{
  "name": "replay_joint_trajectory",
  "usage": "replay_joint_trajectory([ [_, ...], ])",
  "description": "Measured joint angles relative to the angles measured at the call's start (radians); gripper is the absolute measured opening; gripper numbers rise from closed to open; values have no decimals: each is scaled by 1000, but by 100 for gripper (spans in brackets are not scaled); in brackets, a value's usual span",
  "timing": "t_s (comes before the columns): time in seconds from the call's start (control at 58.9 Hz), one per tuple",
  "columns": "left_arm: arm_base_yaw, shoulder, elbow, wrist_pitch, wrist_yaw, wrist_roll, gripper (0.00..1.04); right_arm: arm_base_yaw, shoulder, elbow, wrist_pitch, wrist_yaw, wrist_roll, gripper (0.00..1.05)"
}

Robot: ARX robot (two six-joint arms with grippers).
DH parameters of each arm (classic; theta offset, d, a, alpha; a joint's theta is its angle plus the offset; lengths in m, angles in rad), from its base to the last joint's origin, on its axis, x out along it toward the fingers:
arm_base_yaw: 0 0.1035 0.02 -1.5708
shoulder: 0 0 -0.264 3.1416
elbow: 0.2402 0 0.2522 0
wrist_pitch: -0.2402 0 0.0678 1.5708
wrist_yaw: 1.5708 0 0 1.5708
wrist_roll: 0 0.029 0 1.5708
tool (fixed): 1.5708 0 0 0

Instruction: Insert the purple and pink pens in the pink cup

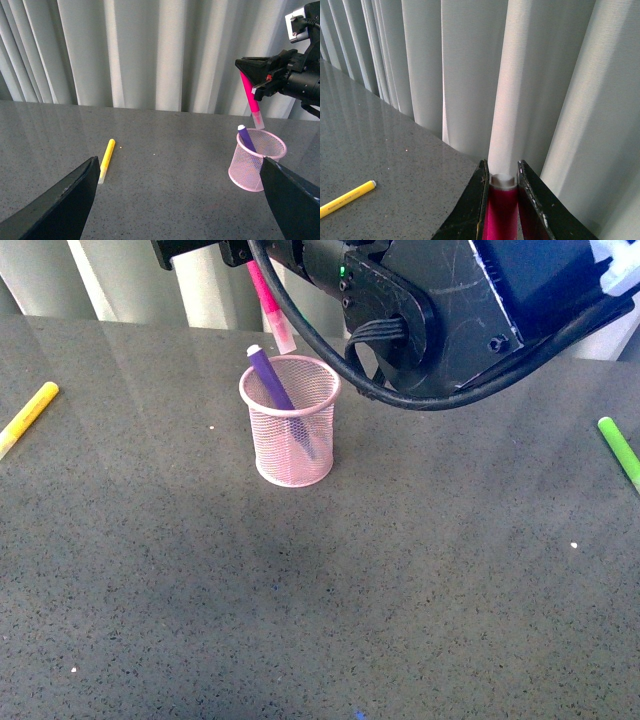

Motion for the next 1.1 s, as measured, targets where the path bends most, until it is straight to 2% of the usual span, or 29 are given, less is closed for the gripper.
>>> replay_joint_trajectory([
  [0.594, 0, 0, 0, 0, 0, 0, 98, 8, 55, 16, 21, 0, 14, 12],
  [1.035, 0, 0, 0, 0, 0, 0, 98, -5, 55, -60, 27, 8, 22, 12],
  [1.103, 0, 0, 0, 0, 0, 0, 98, -8, 55, -69, 18, 8, 23, 24],
])
